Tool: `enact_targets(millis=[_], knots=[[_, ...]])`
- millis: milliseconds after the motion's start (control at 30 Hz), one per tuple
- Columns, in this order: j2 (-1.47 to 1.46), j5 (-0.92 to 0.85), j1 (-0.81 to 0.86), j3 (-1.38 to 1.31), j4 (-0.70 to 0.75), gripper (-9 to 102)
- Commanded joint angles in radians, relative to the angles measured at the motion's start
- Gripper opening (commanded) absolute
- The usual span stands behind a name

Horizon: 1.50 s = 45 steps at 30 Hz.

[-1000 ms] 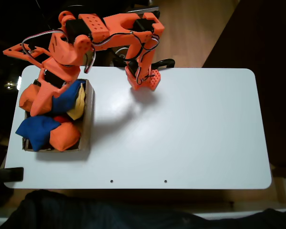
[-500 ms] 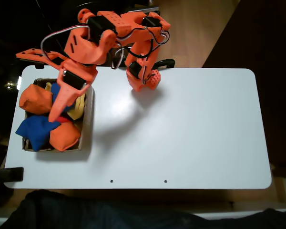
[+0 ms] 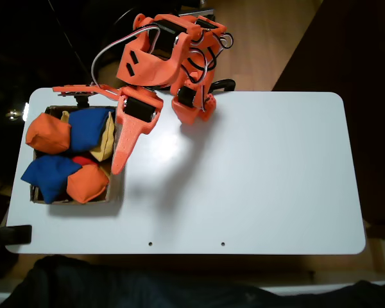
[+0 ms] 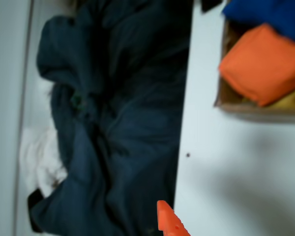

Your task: Grasp a bag and put it in the box.

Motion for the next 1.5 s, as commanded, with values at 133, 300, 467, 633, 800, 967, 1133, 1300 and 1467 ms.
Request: enact_targets(millis=[133,300,467,633,800,967,1133,1300,1467], knots=[[0.109,0.049,-0.103,0.164,-0.106,73],[0.170,0.077,-0.155,0.295,-0.199,72],[0.222,0.117,-0.209,0.402,-0.282,70],[0.264,0.183,-0.267,0.469,-0.310,70],[0.295,0.253,-0.327,0.499,-0.321,56],[0.345,0.301,-0.379,0.535,-0.321,44],[0.413,0.334,-0.431,0.598,-0.311,37],[0.466,0.351,-0.465,0.638,-0.298,23],[0.514,0.390,-0.486,0.675,-0.275,12]])
